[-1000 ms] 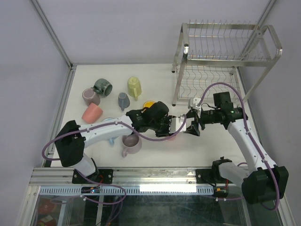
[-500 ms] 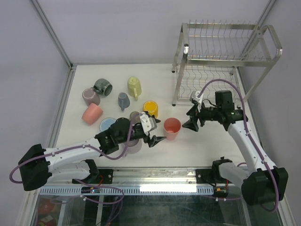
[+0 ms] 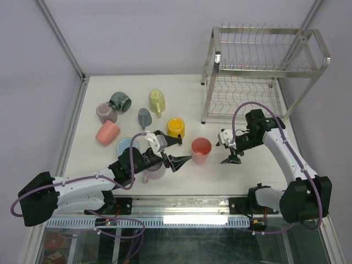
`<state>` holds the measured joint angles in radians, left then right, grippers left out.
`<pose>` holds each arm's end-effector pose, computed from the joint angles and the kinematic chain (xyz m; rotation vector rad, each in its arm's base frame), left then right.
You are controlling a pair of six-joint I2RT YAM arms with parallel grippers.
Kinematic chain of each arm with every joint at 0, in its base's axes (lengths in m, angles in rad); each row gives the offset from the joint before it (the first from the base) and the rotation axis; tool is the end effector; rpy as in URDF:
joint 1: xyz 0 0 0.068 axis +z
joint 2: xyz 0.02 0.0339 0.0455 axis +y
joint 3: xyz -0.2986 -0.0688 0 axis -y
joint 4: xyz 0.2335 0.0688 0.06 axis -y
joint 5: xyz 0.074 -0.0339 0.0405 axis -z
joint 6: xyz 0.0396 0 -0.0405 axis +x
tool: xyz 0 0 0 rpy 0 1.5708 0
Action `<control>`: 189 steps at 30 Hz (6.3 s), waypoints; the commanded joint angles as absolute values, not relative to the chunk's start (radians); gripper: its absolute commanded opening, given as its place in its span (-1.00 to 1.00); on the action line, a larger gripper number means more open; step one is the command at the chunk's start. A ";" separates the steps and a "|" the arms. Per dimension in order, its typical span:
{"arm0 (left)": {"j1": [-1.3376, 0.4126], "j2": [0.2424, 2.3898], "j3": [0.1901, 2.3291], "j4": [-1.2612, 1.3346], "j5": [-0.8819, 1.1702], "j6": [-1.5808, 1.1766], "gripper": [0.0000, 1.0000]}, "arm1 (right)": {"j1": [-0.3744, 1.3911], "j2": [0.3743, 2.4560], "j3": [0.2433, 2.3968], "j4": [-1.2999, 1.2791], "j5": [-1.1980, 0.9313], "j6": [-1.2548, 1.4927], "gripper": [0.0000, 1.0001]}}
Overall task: Load the cups into the dish rack
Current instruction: Pick up the cup at the center of the board, then position the cup upside down at the center of the board.
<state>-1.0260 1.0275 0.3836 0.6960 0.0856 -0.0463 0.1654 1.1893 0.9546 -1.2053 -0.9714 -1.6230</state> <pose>0.1016 -0.1743 0.2828 0.8111 1.3687 -0.9139 0.1548 0.0590 0.2992 -1.8288 1.3674 0.7991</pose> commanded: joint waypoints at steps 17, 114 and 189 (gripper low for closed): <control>-1.020 0.943 0.283 0.812 0.008 -0.032 0.58 | 0.295 1.430 1.258 -1.459 -0.867 -2.176 0.06; -1.020 0.992 0.345 0.805 0.080 -0.058 0.51 | 0.175 1.415 1.208 -0.404 -0.264 -0.831 -1.00; -0.975 1.529 0.750 1.745 -0.440 -0.913 -0.38 | 0.157 1.149 0.913 0.884 -1.126 1.398 -0.63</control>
